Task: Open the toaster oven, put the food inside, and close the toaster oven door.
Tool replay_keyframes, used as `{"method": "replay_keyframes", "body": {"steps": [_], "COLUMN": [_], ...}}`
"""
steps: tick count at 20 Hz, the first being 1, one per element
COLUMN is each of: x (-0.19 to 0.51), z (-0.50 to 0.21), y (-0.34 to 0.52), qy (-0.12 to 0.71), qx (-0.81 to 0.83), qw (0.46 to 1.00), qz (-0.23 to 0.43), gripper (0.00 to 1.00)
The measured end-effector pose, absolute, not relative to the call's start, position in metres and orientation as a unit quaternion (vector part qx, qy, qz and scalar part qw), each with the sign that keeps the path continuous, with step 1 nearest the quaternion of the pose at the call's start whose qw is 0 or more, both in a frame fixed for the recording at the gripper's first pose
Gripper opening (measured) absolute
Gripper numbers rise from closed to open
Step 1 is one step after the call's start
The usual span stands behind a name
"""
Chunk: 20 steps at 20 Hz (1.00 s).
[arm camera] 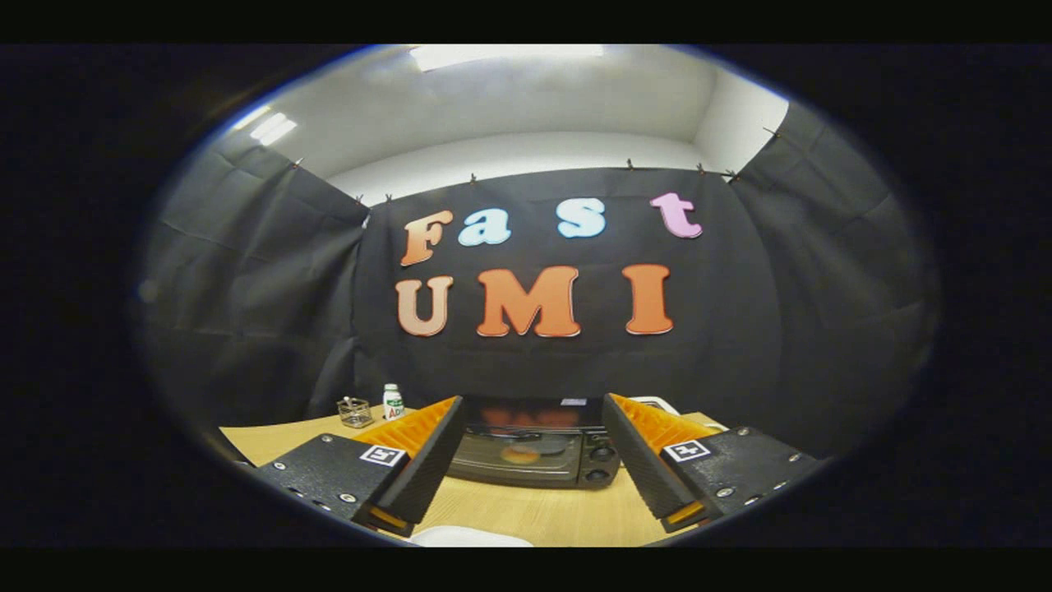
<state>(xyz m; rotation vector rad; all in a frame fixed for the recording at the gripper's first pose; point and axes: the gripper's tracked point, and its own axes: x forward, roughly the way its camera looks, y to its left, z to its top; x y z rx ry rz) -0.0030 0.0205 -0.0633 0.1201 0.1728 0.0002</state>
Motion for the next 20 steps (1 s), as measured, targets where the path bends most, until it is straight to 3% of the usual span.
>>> {"method": "replay_keyframes", "body": {"steps": [12,20], "x": [-0.058,-0.059], "z": [0.075,0.071], "y": [0.004,0.002], "qy": [-0.130,-0.101], "qx": [-0.002,0.014], "qw": [0.991,0.994], "qz": [-0.033,-0.034], "gripper": [0.98,0.99]}}
